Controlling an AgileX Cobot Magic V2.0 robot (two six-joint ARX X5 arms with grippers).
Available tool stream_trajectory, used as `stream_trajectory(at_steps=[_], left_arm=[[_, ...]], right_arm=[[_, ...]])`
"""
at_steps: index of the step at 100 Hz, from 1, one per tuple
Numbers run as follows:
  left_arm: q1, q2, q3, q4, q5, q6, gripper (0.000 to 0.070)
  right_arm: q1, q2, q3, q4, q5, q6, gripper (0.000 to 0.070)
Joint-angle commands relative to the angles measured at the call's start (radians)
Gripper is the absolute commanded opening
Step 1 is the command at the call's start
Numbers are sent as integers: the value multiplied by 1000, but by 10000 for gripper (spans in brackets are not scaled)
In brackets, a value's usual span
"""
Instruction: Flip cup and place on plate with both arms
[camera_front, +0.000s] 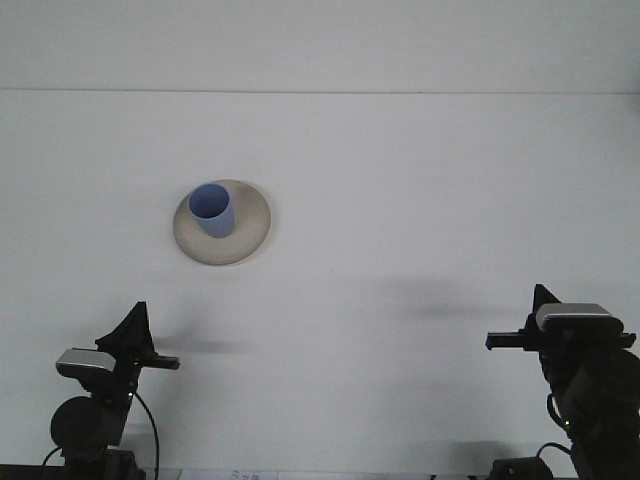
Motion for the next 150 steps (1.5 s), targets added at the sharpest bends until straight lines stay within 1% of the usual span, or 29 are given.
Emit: stream_trajectory(at_steps=[1,11,19,41,70,100,150], left_arm=[[1,-1,-19,12,1,-10,12],[1,-1,-19,12,1,-10,12],[1,-1,-19,12,1,-10,12],[1,-1,-19,12,1,-10,12],[1,0,-19,10,2,-10,12],[0,0,-19,10,1,-10,12],[0,0,-19,10,1,-10,12]], right_arm=[[1,-48,-61,111,4,11,0],[0,-164,-205,293,6,10,0],[0,-262,-309,388,6,10,0],[-8,-493,-522,430,6,10,0],[-54,-486,-681,536,7,10,0],[-57,-486,-784,668,6,10,0],[-57,-486,-785,665,6,10,0]])
